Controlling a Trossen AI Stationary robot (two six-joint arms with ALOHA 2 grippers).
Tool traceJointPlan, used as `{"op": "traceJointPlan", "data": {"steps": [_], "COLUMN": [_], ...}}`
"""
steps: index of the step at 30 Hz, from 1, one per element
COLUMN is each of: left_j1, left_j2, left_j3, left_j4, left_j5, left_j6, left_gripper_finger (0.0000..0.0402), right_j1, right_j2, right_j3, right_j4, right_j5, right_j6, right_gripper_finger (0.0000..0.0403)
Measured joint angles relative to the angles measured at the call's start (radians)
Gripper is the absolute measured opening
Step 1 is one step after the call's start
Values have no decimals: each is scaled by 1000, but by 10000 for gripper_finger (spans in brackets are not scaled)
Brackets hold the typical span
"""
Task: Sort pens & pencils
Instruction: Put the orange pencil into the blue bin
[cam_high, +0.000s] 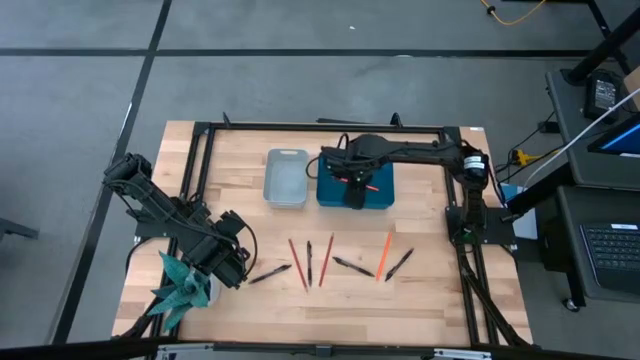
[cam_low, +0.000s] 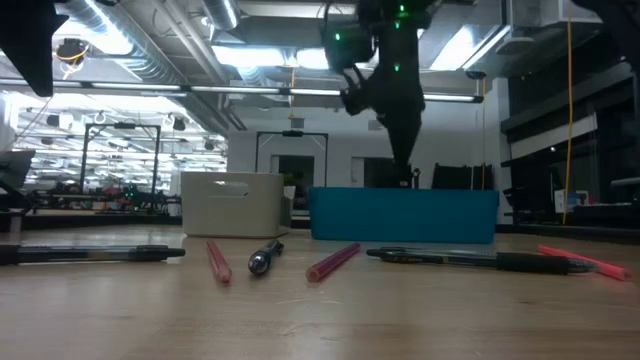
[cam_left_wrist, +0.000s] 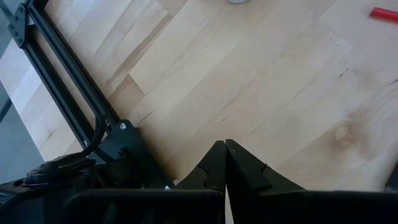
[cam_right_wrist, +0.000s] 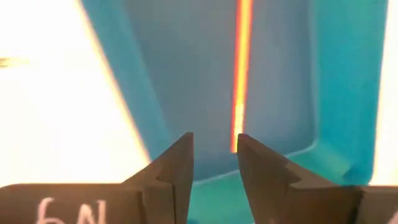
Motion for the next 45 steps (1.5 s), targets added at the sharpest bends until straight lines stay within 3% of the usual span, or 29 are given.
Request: {"op": "traceJointPlan", "data": {"steps": [9, 21, 25, 32, 40, 45], "left_j1": [-1, -1, -6, -24, -26, -26], "left_j2": [0, 0, 0, 0, 0, 0], "left_j3": [0, 0, 0, 0, 0, 0], "left_j4": [0, 3, 4, 14, 15, 11], "left_j5": [0, 0, 0, 0, -4, -61], "left_j6": [1, 2, 2, 0, 10, 48], "left_gripper_finger": [0, 0, 0, 0, 0, 0], "right_j1": [167, 451, 512, 545, 544, 542], "right_j2": [0, 0, 0, 0, 1, 1], "right_j3": [33, 33, 33, 23, -72, -119], "right_j4": [-79, 51, 69, -51, -11, -18], "right_j5": [-114, -113, -64, 28, 17, 11], "right_j6": [133, 275, 322, 524, 732, 851], "right_gripper_finger": [125, 125, 125, 125, 125, 125]}}
